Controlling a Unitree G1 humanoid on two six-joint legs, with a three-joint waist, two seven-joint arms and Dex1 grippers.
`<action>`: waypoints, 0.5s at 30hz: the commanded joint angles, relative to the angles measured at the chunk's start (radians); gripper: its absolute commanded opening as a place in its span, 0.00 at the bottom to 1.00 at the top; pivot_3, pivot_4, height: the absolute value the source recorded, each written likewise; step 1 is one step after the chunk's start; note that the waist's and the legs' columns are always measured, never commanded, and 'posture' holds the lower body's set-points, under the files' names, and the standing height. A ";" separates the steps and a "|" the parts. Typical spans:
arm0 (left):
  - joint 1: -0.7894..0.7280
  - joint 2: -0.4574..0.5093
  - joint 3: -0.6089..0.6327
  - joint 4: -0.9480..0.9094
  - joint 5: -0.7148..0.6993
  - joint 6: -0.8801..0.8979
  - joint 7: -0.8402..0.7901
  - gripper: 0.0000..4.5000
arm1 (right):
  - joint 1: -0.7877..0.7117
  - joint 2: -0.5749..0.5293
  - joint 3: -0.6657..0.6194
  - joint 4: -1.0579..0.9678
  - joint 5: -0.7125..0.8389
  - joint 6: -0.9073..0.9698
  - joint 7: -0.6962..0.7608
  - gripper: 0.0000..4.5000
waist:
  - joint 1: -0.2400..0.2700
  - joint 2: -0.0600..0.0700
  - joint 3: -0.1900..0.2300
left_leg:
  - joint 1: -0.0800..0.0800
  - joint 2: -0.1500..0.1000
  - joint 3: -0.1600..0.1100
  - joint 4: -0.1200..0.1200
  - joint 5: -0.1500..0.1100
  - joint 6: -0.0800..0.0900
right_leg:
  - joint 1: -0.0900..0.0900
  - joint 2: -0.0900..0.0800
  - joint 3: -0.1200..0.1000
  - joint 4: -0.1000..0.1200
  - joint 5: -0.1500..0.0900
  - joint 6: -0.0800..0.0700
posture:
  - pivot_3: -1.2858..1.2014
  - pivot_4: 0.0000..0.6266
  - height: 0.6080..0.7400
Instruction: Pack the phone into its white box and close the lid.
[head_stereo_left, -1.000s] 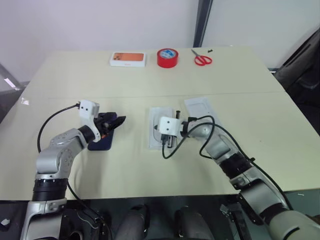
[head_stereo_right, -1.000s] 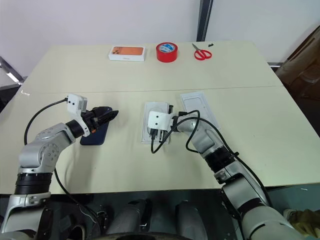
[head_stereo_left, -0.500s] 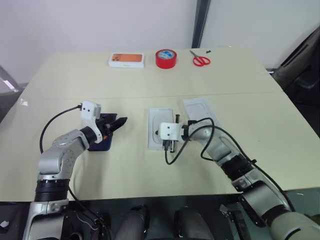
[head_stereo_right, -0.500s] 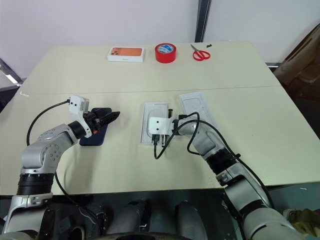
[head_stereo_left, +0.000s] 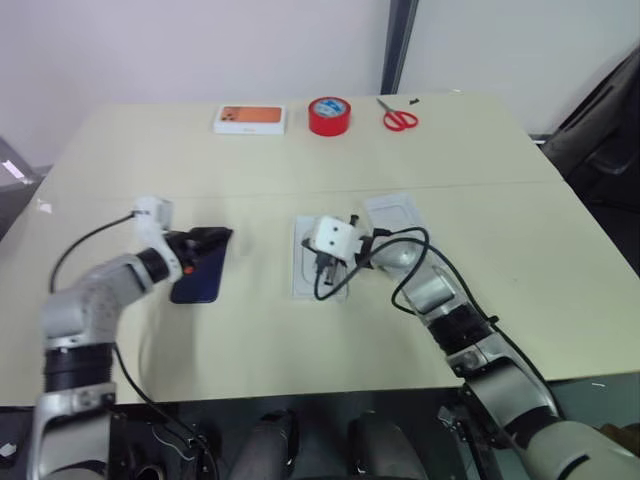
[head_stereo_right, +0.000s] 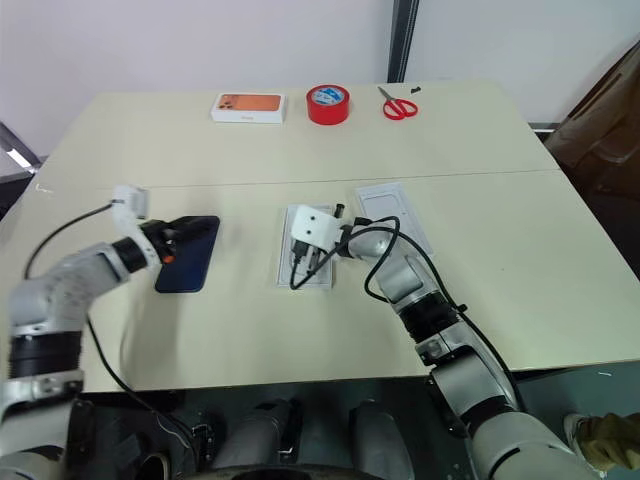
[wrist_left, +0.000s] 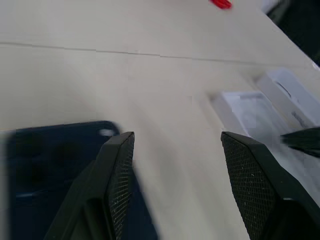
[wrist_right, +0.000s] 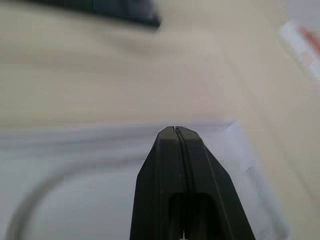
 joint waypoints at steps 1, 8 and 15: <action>-0.023 0.073 0.024 0.075 0.005 0.016 -0.054 0.65 | -0.038 0.060 0.027 -0.026 -0.001 0.041 -0.024 0.00 | -0.004 0.000 0.000 | 0.000 0.000 0.000 0.000 0.000 0.000 | 0.000 0.000 0.000 0.000 0.000 0.000 | 0.52 0.24 0.95; -0.007 0.194 -0.068 0.193 0.078 0.063 -0.161 0.65 | -0.089 0.167 0.120 0.056 -0.072 0.063 -0.079 0.00 | -0.004 0.000 0.000 | 0.000 0.000 0.000 -0.001 0.000 0.000 | -0.004 0.000 0.000 0.000 0.000 0.000 | 0.52 0.24 0.95; 0.018 0.221 -0.136 0.196 0.108 0.122 -0.220 0.65 | -0.085 0.198 0.182 0.094 -0.106 0.068 -0.076 0.00 | -0.004 0.000 0.000 | 0.000 -0.001 -0.001 0.000 0.000 0.000 | -0.004 0.000 0.000 0.000 0.000 0.000 | 0.52 0.24 0.95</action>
